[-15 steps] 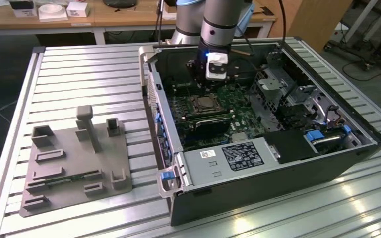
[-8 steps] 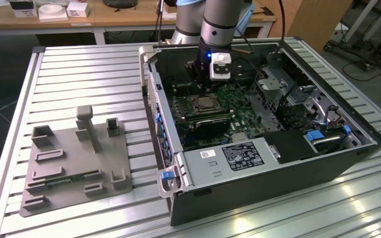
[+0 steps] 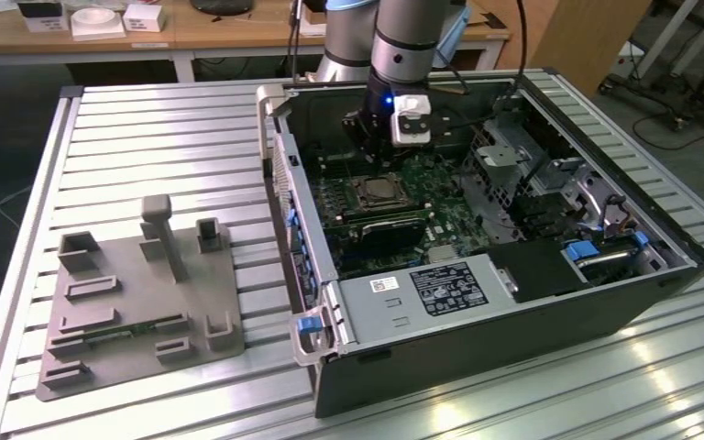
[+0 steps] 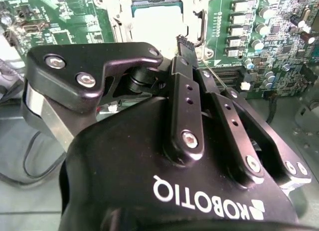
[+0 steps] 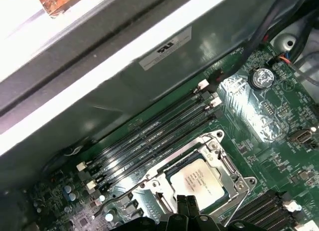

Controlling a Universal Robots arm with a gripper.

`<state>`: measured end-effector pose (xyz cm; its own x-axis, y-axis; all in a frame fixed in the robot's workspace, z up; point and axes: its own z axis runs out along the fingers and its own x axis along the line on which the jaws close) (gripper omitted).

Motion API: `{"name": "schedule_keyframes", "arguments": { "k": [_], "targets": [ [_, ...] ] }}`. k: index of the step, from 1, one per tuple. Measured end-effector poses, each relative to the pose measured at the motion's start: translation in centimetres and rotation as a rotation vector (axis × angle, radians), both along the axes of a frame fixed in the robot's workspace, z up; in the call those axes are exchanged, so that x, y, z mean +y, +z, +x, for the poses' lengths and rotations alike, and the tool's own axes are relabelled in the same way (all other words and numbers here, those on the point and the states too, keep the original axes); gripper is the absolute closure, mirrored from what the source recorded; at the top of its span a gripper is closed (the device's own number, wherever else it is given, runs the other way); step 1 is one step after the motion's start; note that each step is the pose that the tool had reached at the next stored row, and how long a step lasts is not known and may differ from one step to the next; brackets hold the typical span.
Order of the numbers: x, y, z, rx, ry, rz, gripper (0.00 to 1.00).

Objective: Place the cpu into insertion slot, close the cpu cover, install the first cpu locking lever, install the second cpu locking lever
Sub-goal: 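Install the first cpu locking lever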

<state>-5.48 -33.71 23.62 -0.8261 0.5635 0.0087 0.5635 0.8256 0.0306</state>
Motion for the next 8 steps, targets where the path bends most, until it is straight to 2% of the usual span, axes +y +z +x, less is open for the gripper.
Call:
{"name": "schedule_keyframes", "arguments": {
  "k": [4, 8],
  "targets": [
    [0.0, 0.3, -0.02, -0.0125, 0.012, -0.0022, 0.9],
    [0.0, 0.31, -0.02, -0.0128, 0.063, -0.0022, 0.9]
  ]
}}
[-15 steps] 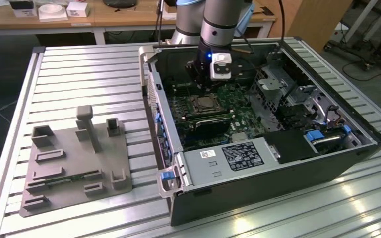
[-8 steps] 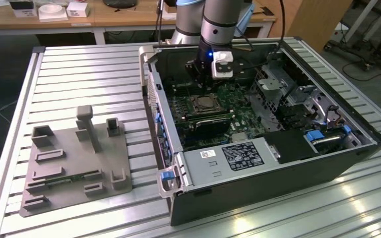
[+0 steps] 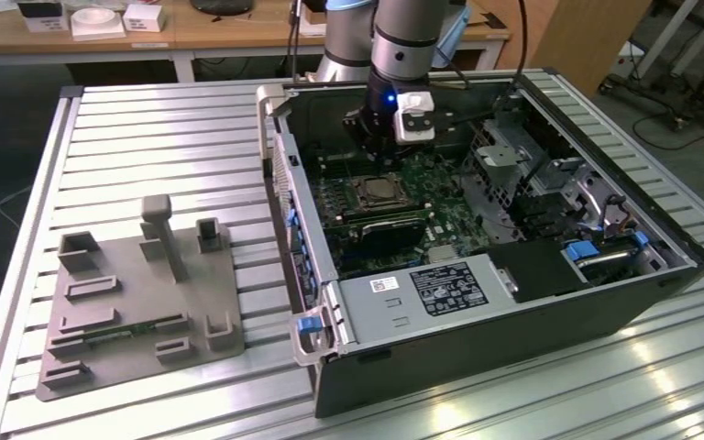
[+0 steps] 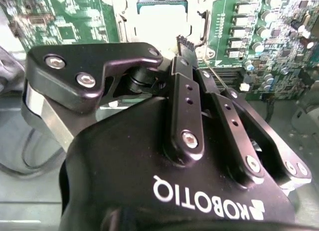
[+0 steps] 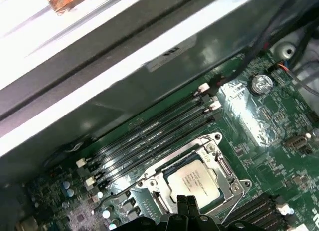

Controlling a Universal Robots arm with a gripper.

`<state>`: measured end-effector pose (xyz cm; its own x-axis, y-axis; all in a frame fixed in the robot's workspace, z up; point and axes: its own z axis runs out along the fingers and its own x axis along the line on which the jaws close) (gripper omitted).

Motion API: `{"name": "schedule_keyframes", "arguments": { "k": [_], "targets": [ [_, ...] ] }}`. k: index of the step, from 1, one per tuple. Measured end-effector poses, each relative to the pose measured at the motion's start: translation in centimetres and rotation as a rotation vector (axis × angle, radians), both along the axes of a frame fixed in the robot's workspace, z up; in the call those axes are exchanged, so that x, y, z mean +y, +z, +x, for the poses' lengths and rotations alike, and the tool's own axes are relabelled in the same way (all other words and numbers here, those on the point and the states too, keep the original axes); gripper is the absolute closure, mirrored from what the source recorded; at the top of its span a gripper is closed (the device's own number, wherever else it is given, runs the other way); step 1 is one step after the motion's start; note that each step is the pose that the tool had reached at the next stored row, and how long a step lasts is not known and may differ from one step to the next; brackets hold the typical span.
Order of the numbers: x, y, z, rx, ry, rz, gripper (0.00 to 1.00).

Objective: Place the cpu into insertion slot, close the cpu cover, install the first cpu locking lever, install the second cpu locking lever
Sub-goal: 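Install the first cpu locking lever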

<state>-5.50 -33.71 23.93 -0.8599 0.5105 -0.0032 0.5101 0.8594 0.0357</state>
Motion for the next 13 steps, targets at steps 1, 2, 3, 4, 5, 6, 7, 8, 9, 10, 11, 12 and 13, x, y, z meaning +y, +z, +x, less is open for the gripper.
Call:
{"name": "schedule_keyframes", "arguments": {
  "k": [1, 2, 3, 4, 5, 6, 7, 8, 9, 10, 11, 12, 13],
  "targets": [
    [0.0, 0.0, 0.0, 0.0001, 0.018, -0.0001, 0.9],
    [0.0, 0.0, 0.0, 0.0, 0.036, -0.0001, 0.9],
    [0.0, 0.0, 0.0, 0.0, 0.053, 0.0, 0.9],
    [0.0, -0.01, 0.0, 0.0, 0.068, 0.0, 0.9],
    [0.0, 0.0, 0.0, 0.0, 0.082, 0.0, 0.9],
    [0.0, 0.0, 0.0, 0.0, 0.097, 0.0, 0.9],
    [0.0, -0.01, 0.0, 0.0, 0.108, 0.0, 0.9],
    [-0.01, 0.0, -0.1, 0.0, 0.115, 0.0, 0.9],
    [-0.01, 0.0, -0.3, 0.0, 0.118, 0.0, 0.9],
    [-0.01, -0.01, -0.5, 0.0, 0.121, 0.0, 0.9],
    [0.0, -0.01, -0.7, 0.0001, 0.123, -0.0001, 0.9],
    [0.0, -0.01, -0.9, 0.0, 0.124, 0.0001, 0.9],
    [0.0, -0.01, -1.2, 0.0, 0.127, 0.0, 0.9]
  ]
}}
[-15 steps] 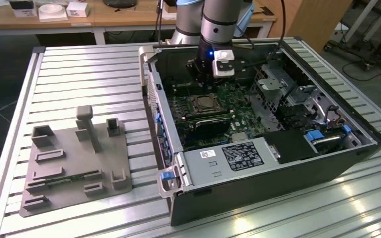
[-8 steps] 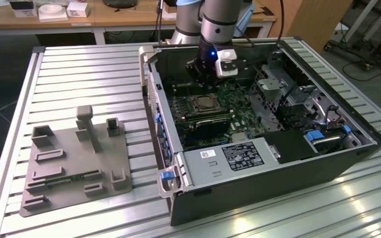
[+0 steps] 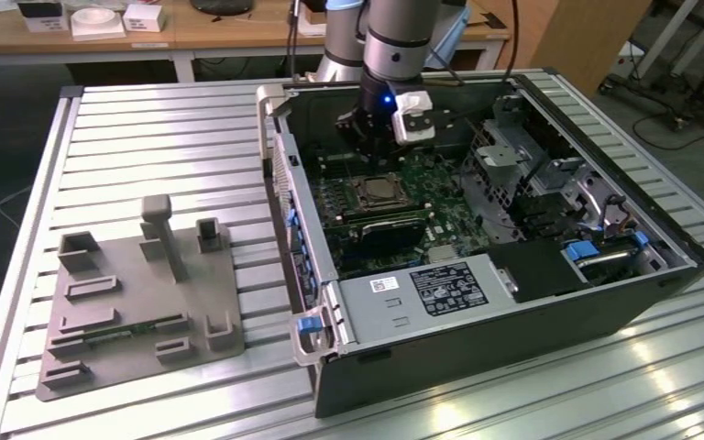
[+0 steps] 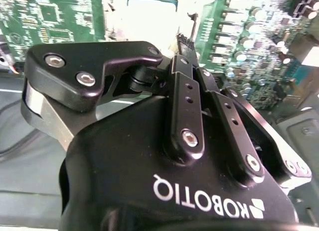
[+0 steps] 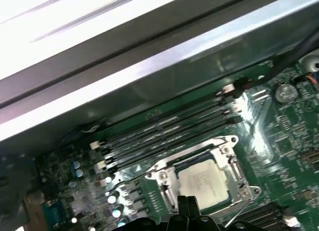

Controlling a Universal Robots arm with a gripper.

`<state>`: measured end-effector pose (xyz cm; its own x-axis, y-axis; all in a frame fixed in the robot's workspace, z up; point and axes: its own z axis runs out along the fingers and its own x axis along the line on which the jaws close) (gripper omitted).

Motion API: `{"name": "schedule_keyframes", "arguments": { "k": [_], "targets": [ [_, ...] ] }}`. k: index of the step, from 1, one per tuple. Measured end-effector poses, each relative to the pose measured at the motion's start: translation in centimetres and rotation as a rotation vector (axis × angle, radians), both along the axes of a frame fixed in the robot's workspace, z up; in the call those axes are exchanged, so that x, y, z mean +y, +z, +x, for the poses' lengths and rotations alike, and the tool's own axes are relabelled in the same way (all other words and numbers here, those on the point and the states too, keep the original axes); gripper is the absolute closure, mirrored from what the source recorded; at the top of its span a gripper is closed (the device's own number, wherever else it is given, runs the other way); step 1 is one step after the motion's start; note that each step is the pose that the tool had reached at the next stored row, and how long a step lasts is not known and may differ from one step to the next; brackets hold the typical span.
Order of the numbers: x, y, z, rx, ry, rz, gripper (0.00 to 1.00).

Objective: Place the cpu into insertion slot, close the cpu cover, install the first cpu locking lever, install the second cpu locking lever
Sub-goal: 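Install the first cpu locking lever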

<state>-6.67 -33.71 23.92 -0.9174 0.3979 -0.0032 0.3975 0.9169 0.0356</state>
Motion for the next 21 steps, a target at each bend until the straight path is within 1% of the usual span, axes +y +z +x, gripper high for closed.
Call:
{"name": "schedule_keyframes", "arguments": {
  "k": [5, 9, 11, 16, 18, 21],
  "targets": [
    [0.0, -0.01, -1.2, 0.0, 0.01, 0.0, 0.9],
    [0.0, -0.02, -1.8, 0.0, 0.029, 0.0, 0.9],
    [0.01, -0.03, -1.9, 0.0, 0.051, 0.0, 0.9],
    [0.0, -0.06, -1.9, 0.0, 0.134, -0.0001, 0.9],
    [0.0, -0.07, -2.2, -0.0001, 0.146, 0.0, 0.9],
    [0.0, -0.07, -2.8, -0.0001, 0.151, 0.0001, 0.9]
  ]
}}
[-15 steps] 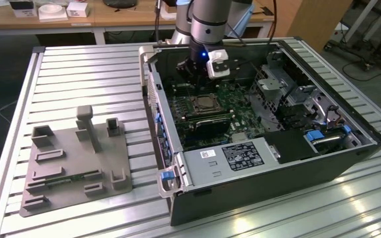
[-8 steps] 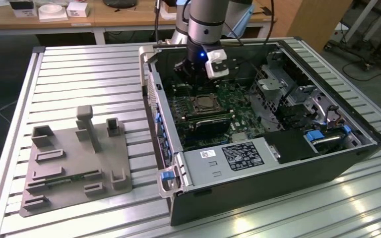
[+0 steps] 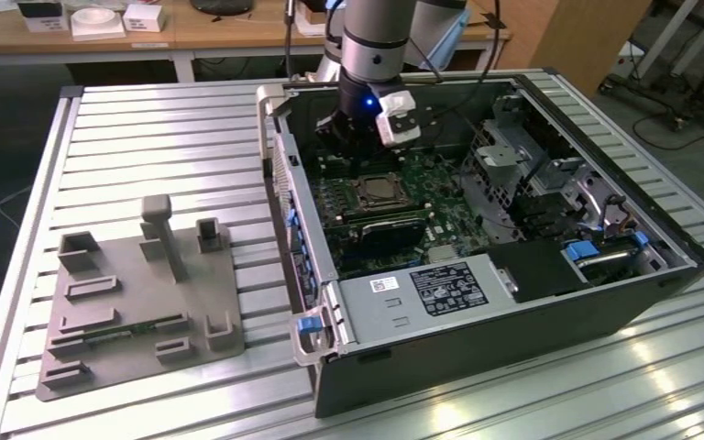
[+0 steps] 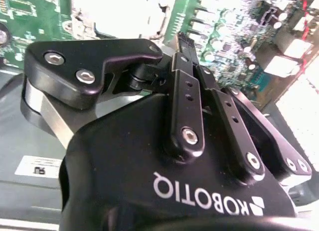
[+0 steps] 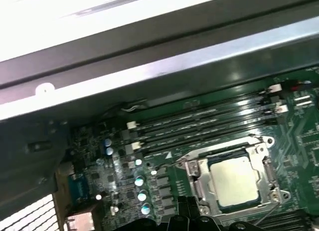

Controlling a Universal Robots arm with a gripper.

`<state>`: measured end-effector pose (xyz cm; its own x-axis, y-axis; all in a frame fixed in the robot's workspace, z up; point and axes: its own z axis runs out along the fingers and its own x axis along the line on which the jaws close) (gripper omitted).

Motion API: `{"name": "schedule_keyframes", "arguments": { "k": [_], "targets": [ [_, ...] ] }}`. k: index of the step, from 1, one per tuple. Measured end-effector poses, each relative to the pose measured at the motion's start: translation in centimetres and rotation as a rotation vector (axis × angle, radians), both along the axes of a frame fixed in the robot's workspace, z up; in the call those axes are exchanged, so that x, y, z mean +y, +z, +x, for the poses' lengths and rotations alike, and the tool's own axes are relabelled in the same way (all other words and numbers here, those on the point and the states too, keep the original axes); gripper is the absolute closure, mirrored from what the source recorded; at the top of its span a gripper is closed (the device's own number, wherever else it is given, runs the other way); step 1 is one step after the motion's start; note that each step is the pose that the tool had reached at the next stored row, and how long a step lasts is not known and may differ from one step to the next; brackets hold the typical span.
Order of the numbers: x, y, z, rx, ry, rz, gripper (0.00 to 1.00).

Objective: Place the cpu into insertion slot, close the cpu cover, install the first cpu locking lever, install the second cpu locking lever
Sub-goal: 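Install the first cpu locking lever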

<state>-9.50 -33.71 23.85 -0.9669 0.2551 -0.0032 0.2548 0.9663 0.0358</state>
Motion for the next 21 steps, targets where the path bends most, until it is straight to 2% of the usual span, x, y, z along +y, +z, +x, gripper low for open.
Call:
{"name": "schedule_keyframes", "arguments": {
  "k": [2, 6, 8, 13, 21],
  "targets": [
    [0.01, -0.01, -0.14, 0.0, 0.016, 0.0, 0.9],
    [0.0, -0.02, -0.15, 0.0001, 0.087, -0.0002, 0.9],
    [0.0, -0.03, -0.24, -0.0001, 0.107, 0.0001, 0.9],
    [0.01, 0.01, -0.68, 0.0001, 0.12, -0.0003, 0.9],
    [0.02, 0.1, -0.76, -0.0003, 0.129, -0.0001, 0.9]
  ]
}}
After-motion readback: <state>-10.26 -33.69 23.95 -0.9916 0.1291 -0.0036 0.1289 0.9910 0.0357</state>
